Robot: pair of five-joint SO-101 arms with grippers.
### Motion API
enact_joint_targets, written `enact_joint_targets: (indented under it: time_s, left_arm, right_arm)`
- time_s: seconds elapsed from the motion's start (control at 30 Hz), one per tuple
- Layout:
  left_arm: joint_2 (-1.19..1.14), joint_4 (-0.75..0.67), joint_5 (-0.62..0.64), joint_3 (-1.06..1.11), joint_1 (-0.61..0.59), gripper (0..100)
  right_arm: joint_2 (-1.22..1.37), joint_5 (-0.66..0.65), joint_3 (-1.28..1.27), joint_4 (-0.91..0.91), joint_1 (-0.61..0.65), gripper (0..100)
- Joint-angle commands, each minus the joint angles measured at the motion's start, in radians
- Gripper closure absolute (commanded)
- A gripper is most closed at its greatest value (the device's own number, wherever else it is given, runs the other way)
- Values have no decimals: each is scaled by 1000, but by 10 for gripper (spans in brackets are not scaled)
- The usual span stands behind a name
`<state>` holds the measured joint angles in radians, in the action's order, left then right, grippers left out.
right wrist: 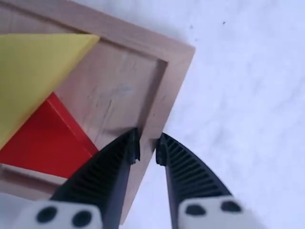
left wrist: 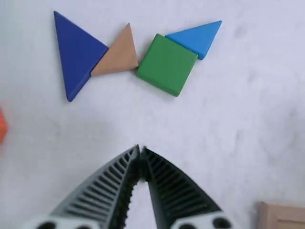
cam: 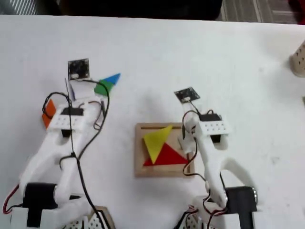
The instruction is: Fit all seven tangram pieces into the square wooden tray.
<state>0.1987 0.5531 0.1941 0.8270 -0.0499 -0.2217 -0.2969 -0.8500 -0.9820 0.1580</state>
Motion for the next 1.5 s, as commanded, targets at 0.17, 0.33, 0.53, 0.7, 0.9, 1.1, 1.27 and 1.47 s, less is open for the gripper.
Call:
enact_joint_targets:
  time_s: [0.17,0.33,0.53,0.7,0.9,1.1,1.27,1.47]
  left_arm:
    - [48,-25,-11,-2,4,976]
    - [48,-25,-11,-2,4,976]
    - [48,-25,-11,0,5,976]
    - [48,-25,-11,0,5,976]
    - [48,-25,-11,-2,5,976]
    - [48,-25,-12,0,27,976]
    - [48,-25,-12,0,27,976]
    - [48,-25,-12,0,27,976]
  right_arm:
    - [-56,-14,38,-90,-7,776]
    - [-54,-6,204,-202,-53,874]
    - [-44,2,348,-194,-13,981]
    - [31,94,334,-2,47,981]
    - [205,101,339,183,93,981]
    - [220,92,341,223,137,981]
    - [231,92,334,209,159,981]
    - [228,91,305,114,162,981]
